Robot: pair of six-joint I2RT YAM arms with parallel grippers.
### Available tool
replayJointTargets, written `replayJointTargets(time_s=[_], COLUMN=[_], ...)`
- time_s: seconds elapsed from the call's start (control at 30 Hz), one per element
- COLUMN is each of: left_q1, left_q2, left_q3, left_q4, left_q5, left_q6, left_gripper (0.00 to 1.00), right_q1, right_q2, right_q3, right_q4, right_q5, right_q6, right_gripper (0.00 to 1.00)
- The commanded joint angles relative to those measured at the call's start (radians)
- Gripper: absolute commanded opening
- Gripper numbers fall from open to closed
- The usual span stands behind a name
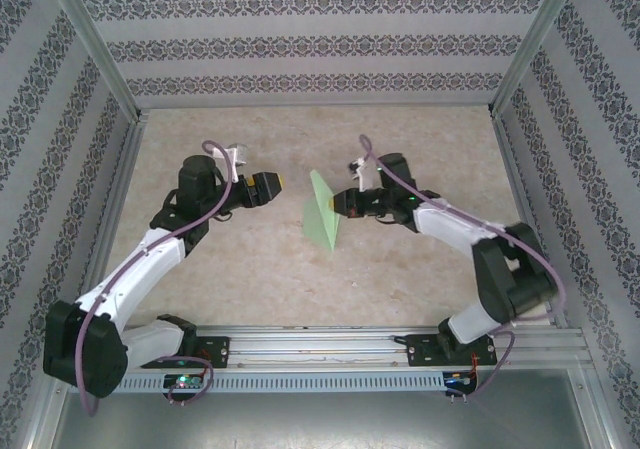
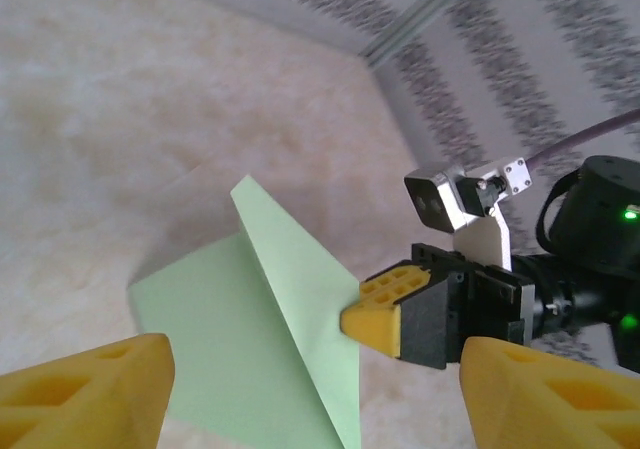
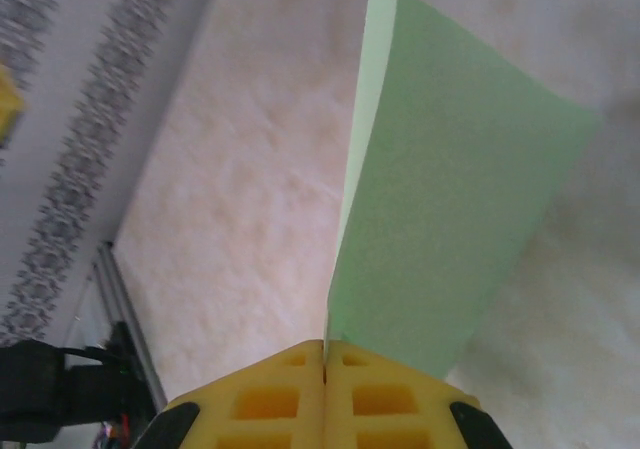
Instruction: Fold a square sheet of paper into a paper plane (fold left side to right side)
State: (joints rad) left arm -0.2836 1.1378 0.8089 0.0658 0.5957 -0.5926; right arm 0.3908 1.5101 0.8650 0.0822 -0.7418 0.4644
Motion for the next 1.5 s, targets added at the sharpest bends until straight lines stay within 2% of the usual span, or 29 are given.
replayJointTargets(time_s=[0.0, 0.07, 0.2, 0.47, 0.57, 0.7, 1.07, 1.17, 1.27, 1.47], left_q1=[0.02, 0.02, 0.017, -0.035, -0.05, -0.068, -0.071, -0.071, -0.071, -0.071], left_q2=[-0.016, 0.006, 0.078, 0.236, 0.266, 0.28, 0.269, 0.265, 0.258, 0.243], left_q3=[0.004, 0.024, 0.057, 0.126, 0.129, 0.137, 0.132, 0.13, 0.129, 0.124], left_q4=[0.191, 0.277, 0.457, 0.655, 0.716, 0.705, 0.694, 0.68, 0.666, 0.658], left_q5=[0.164, 0.25, 0.381, 0.511, 0.522, 0.526, 0.519, 0.508, 0.492, 0.454], left_q6=[-0.066, -0.116, -0.24, -0.366, -0.404, -0.391, -0.372, -0.363, -0.35, -0.325], left_gripper=[0.76, 0.74, 0.64, 0.59, 0.59, 0.57, 0.16, 0.1, 0.03, 0.0], right_q1=[-0.052, -0.084, -0.109, -0.043, -0.018, 0.006, 0.014, 0.012, 0.008, -0.043], right_q2=[-0.102, -0.156, -0.229, -0.271, -0.262, -0.245, -0.219, -0.224, -0.238, -0.336], right_q3=[-0.052, -0.076, -0.086, -0.033, -0.014, 0.01, 0.011, 0.005, -0.003, -0.052], right_q4=[0.161, 0.249, 0.376, 0.439, 0.439, 0.435, 0.422, 0.421, 0.415, 0.385], right_q5=[-0.111, -0.159, -0.249, -0.301, -0.292, -0.292, -0.253, -0.242, -0.234, -0.183], right_q6=[0.023, 0.071, 0.148, 0.209, 0.215, 0.22, 0.217, 0.217, 0.215, 0.207], right_gripper=[0.0, 0.0, 0.0, 0.01, 0.01, 0.01, 0.04, 0.08, 0.17, 0.36])
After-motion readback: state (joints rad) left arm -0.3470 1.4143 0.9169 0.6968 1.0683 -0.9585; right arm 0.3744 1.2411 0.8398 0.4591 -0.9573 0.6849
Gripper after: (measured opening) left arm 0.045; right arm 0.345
